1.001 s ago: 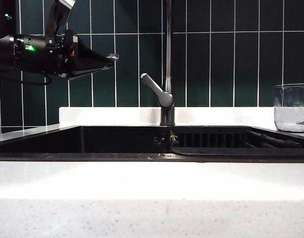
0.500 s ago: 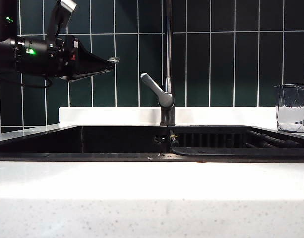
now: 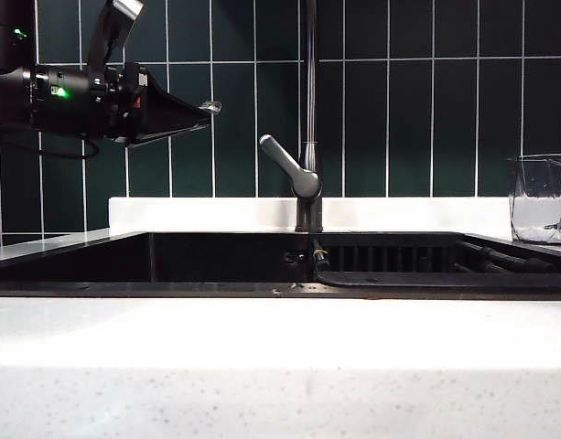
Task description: Pick up the mug next to the sink, go to the faucet to get some water, pour the water into the sink, and finally put the mug back to its place.
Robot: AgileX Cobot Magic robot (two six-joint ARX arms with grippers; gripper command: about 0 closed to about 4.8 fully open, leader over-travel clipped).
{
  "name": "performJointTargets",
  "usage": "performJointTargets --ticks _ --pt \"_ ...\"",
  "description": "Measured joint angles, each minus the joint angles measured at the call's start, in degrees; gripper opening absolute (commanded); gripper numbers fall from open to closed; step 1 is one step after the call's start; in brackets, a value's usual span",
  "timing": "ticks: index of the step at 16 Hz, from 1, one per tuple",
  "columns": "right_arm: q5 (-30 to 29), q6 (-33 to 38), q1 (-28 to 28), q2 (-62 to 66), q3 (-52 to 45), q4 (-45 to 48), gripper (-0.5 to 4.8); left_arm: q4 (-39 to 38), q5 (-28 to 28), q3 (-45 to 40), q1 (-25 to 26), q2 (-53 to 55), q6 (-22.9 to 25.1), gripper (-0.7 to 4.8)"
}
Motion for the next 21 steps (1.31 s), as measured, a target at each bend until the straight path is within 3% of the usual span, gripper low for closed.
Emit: performJointTargets --ticks 10,16,18,21 --pt "-0.85 0.48 1.73 -2.05 -0.11 -2.71 -0.09 -0.85 -0.57 0.0 0.0 0.0 0.52 0.52" --pt "-2.67 0.42 3.08 -14.36 -4.04 -8.35 -0.09 -1.73 -0.83 0.02 0.0 2.12 1.18 0.52" --pt "-2.29 0.42 6.47 -17.42 -4.31 -13.49 -0.09 -1.49 -0.83 0.02 0.0 2.14 1.29 0.52" --pt "-0.39 0.48 17.09 -19.08 -4.09 -15.17 -0.09 -1.31 -0.83 0.04 0.0 2.14 1.29 0.52"
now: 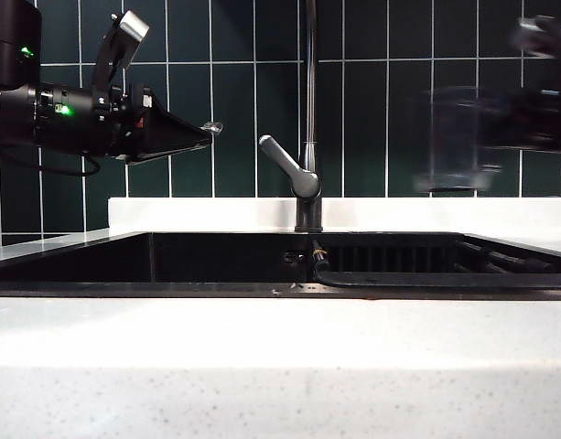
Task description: Pick up the mug next to the sink, go to the faucet to get some water, pour the water into the sink, and finally put the mug back to its place.
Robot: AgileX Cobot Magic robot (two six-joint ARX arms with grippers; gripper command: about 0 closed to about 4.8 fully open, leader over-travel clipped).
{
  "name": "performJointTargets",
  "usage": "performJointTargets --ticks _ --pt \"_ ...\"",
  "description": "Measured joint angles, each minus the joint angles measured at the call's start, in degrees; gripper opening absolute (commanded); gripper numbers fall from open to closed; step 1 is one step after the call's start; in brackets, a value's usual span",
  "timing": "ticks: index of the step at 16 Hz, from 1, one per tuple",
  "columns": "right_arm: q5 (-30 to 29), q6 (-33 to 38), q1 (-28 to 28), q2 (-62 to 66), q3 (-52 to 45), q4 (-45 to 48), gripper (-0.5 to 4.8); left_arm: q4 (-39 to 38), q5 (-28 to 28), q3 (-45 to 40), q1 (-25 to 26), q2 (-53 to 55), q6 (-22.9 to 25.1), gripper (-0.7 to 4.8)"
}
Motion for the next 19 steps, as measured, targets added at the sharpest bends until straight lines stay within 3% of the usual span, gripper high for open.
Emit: performJointTargets --ticks 1,4,11,19 --pt "2.25 0.66 5.09 0.02 0.55 -1.38 -0.09 0.0 0.04 0.0 0.0 0.0 0.0 0.52" --pt "4.98 0.85 12.7 0.09 5.35 -7.85 -0.09 0.0 0.81 0.07 0.0 0.0 0.0 0.52" --pt "6.21 5.27 16.44 0.94 18.95 -20.7 -0.09 -0.72 1.11 3.34 0.0 1.55 -1.99 0.52" --pt "26.03 3.48 25.0 1.9 24.02 -26.8 -0.09 -2.6 -2.6 6.05 -1.79 1.57 -2.4 0.52"
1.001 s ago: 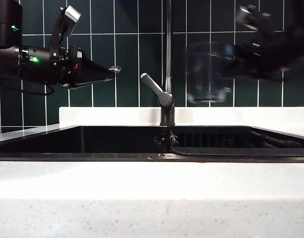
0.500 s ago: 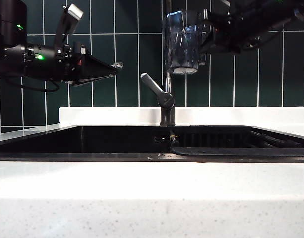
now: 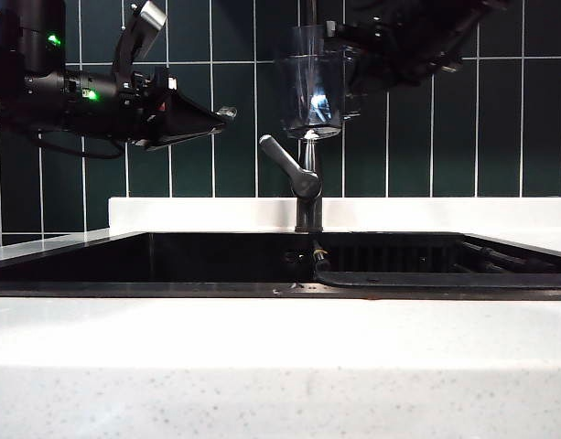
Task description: Pick up the mug next to the sink, go to the faucet to get some water, pour the water into the sink, and finally put the mug back to its place.
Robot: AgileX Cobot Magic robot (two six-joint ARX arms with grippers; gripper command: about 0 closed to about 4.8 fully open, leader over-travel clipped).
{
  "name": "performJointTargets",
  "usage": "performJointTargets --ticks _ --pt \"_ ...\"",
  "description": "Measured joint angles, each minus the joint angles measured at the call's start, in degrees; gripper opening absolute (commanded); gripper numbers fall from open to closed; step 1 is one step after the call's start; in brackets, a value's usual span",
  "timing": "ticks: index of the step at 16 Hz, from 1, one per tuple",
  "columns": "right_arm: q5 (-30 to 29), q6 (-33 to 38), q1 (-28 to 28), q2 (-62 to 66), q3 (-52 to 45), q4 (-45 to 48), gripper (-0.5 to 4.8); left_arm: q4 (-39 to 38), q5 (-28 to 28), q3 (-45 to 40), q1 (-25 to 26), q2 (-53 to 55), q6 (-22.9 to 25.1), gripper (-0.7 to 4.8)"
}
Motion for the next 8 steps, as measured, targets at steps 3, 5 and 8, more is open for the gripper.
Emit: performJointTargets --ticks 3,5,8 --pt "2.32 0.61 1.11 0.0 2.14 0.15 -0.09 -0.02 -0.24 0.0 0.0 0.0 0.04 0.52" --pt "2.58 1.14 1.11 0.02 3.61 -0.07 -0.09 -0.02 -0.24 0.04 0.0 0.0 0.15 0.52" --pt "2.51 2.03 1.84 0.11 5.55 -0.52 -0.09 -0.28 -0.24 1.16 0.0 0.09 0.96 0.52"
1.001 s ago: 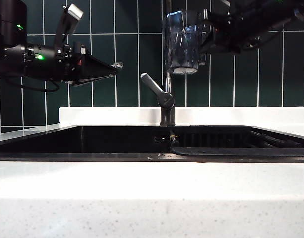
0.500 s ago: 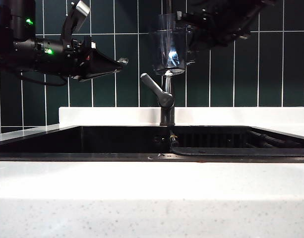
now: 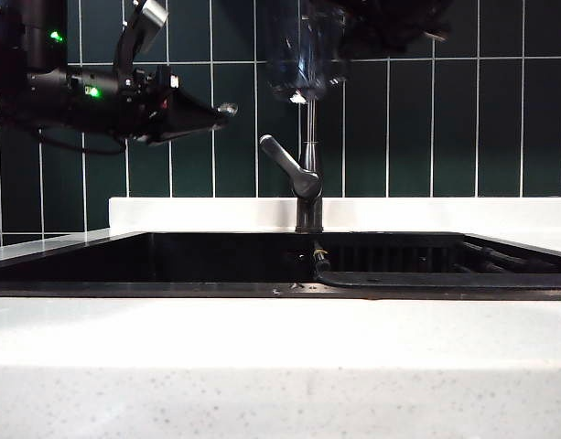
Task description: Pick up the mug next to the sink, go to the faucet to get some water, pour the water into the sink, and finally put the mug back to its place.
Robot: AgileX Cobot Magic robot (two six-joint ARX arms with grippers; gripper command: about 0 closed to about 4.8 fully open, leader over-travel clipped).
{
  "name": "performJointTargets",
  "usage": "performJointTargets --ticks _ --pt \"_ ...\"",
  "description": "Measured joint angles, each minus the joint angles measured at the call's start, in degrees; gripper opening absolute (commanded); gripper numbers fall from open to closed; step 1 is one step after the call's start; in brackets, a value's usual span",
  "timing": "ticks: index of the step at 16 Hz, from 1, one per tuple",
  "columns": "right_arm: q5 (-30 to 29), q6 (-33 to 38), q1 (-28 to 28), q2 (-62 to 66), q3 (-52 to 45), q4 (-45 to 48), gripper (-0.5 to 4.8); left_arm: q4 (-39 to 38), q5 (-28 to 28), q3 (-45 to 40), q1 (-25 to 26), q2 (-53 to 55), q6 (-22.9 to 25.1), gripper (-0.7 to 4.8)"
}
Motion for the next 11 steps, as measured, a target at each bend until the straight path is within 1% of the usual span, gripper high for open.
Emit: performJointTargets --ticks 4,8,9,11 --pt "0.04 1.77 0.35 0.59 1.29 -0.5 -0.09 -0.55 -0.02 1.07 0.0 0.66 0.15 0.52" --pt "0.02 1.84 0.61 1.33 6.21 -1.95 -0.09 -0.96 0.02 1.16 0.0 1.57 0.7 0.52" --pt "-0.44 1.86 0.61 1.79 6.54 -2.36 -0.09 -0.96 0.46 1.95 0.0 2.03 1.49 0.52" --pt "-1.14 1.86 0.68 2.4 6.58 -2.8 -0.09 -0.7 3.72 6.73 0.0 6.12 0.96 0.53"
